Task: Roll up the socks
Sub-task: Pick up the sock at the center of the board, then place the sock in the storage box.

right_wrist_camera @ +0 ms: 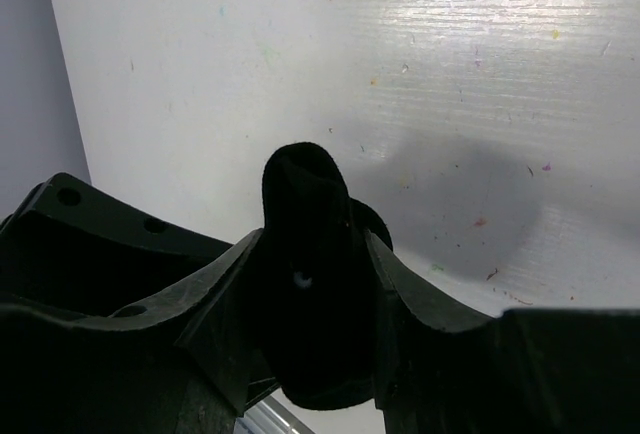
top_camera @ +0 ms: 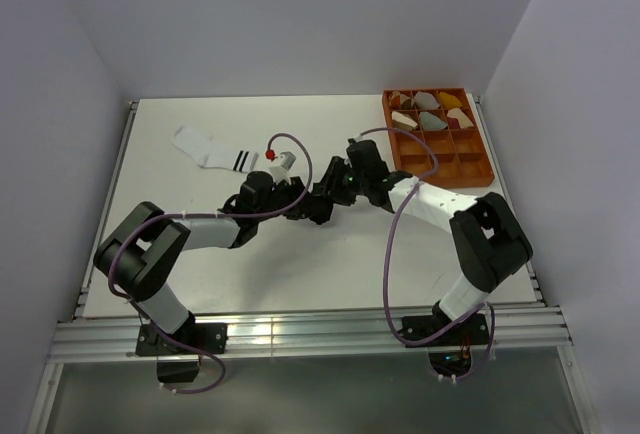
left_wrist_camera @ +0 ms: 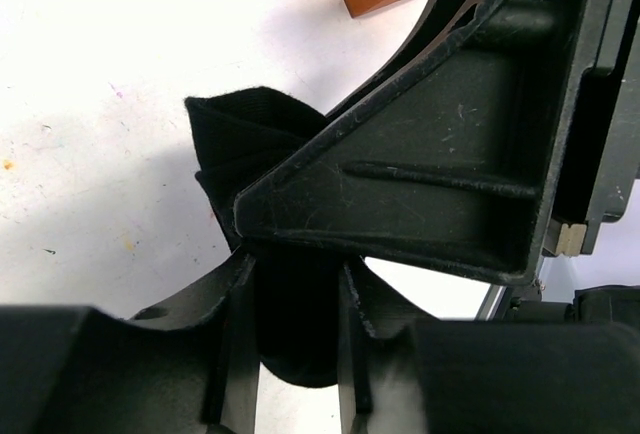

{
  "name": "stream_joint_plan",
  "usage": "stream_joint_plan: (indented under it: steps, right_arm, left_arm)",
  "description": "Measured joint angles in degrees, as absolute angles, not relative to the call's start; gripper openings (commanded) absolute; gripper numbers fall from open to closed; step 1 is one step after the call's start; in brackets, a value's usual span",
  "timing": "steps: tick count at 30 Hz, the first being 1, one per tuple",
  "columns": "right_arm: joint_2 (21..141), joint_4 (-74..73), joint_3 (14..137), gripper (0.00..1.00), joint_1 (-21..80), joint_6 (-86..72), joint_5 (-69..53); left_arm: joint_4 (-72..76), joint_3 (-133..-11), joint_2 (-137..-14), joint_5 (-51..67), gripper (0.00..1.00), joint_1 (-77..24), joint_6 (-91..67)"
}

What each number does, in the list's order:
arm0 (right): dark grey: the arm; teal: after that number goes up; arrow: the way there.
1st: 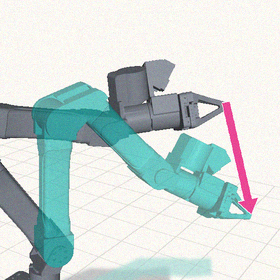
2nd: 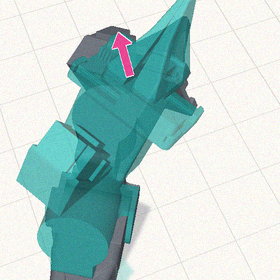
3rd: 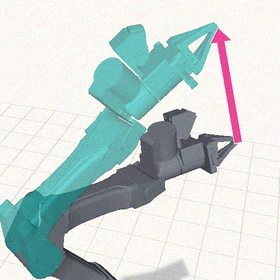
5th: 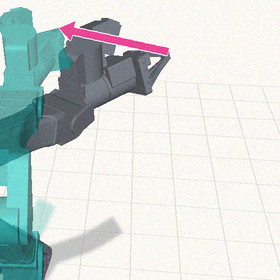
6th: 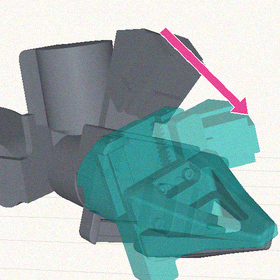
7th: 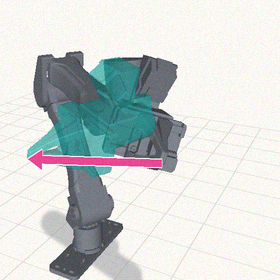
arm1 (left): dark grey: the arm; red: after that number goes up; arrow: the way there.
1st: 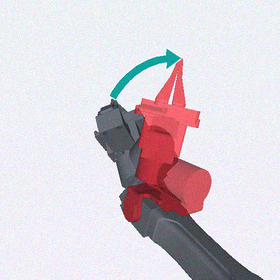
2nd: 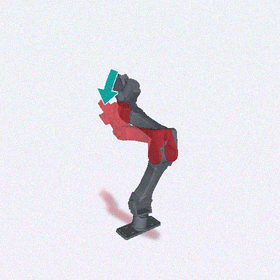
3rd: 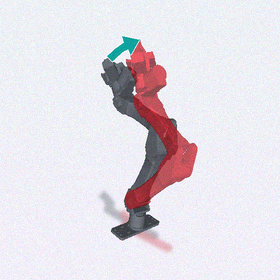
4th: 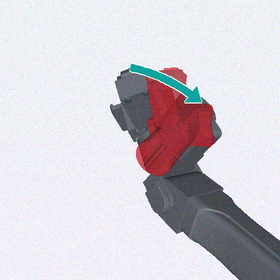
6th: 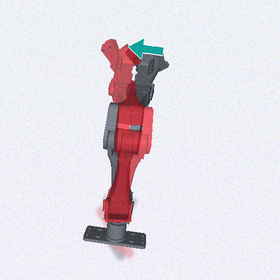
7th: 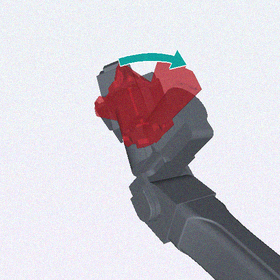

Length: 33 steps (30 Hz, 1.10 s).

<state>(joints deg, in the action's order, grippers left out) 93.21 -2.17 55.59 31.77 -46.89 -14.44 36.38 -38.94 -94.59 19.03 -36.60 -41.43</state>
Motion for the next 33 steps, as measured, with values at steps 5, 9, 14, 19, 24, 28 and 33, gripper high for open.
stream_joint_plan:
  steps: [5,9,14,19,24,28,33]
  right_arm:
    - [92.97,-2.17,55.46,0.0,30.74,-45.65,-16.45]
    - [92.49,-2.15,55.07,0.0,29.85,-44.97,-17.67]
    - [92.47,-2.2,55.05,0.0,28.42,-43.51,-17.45]
    - [92.47,-2.13,54.74,0.0,28.08,-42.72,-17.43]
    - [92.38,-2.31,54.3,0.0,27.7,-41.8,-17.08]
    - [91.48,-3.7,54.3,0.0,26.04,-40.18,-15.99]
    - [88.47,-7.29,54.3,0.0,20.88,-37.01,-13.02]
  left_arm:
    - [36.82,-38.94,-94.59,19.14,0.41,-36.75,-41.93]
    - [37.08,-38.94,-94.54,19.44,0.53,-36.75,-42.78]
    - [36.93,-38.94,-94.41,19.64,0.67,-36.58,-43.7]
    - [36.49,-38.94,-94.41,19.64,0.74,-36.51,-44.27]
    - [35.68,-38.94,-94.19,19.7,0.82,-36.16,-45.32]
    - [34.04,-38.65,-92.09,19.64,0.9,-34.11,-47.72]
    - [26.39,-39.33,-85.82,17.8,0.98,-29.63,-48.93]
